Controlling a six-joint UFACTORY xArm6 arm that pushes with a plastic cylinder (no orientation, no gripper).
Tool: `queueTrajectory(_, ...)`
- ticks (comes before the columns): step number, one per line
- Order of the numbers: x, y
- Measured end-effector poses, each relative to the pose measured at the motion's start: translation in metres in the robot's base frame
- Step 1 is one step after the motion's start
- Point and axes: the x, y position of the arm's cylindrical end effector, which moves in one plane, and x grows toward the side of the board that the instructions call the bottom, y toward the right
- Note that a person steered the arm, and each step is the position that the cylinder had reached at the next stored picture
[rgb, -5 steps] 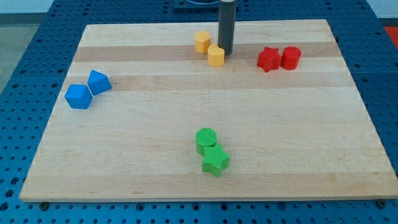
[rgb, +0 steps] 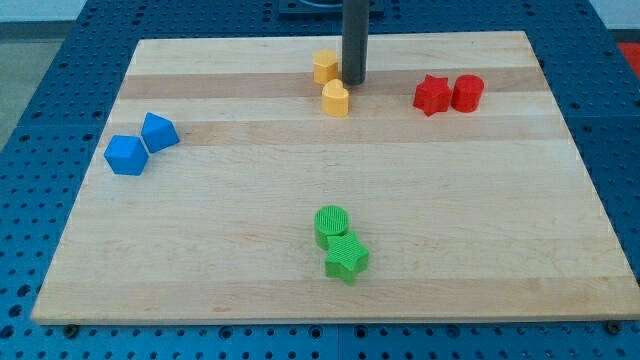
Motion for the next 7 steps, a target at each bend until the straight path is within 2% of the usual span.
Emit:
queueTrajectory(2,0.025,-0.002)
queueTrajectory(4,0.027,-0.027)
queueTrajectory(7,0.011,-0.032)
